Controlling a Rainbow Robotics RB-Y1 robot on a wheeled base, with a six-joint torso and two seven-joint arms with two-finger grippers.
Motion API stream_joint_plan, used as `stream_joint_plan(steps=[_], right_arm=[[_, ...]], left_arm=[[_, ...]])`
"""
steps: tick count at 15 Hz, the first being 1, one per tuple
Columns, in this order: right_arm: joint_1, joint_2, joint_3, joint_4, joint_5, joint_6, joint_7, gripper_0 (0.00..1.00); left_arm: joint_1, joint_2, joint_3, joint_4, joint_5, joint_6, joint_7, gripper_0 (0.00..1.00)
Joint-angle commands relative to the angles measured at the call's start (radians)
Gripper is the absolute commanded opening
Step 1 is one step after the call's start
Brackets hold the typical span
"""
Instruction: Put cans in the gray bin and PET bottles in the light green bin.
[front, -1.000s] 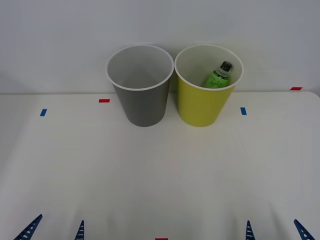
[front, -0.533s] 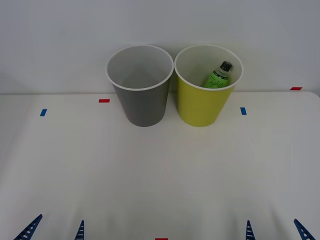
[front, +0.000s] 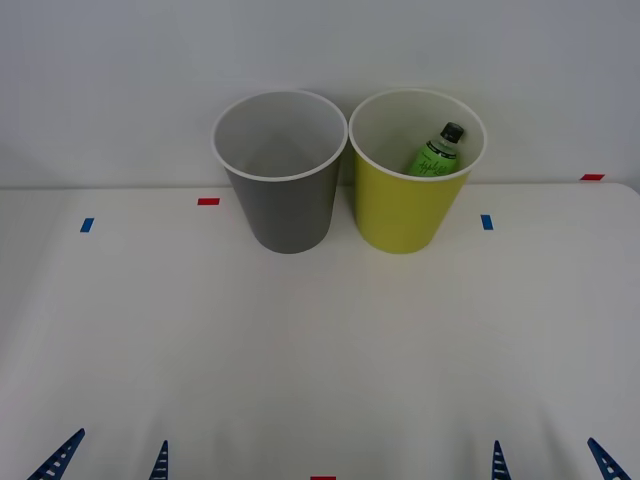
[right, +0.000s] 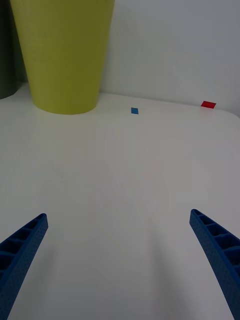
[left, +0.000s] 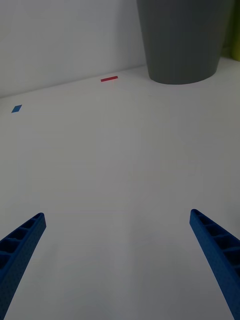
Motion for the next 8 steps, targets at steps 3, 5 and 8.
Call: stream_joint_plan(steps=[3, 5, 8], right_arm=[[0.000, 0.000, 0.000, 0.000, 0.000, 0.000, 0.000, 0.98], [0.000, 0.000, 0.000, 0.000, 0.000, 0.000, 0.000, 0.98], [0.000, 0.000, 0.000, 0.000, 0.000, 0.000, 0.000, 0.98]], left_arm=[[0.000, 0.000, 0.000, 0.000, 0.000, 0.000, 0.000, 1.00], [0.000, 0.000, 0.000, 0.000, 0.000, 0.000, 0.000, 1.00], [0.000, 0.000, 0.000, 0.000, 0.000, 0.000, 0.000, 1.00]])
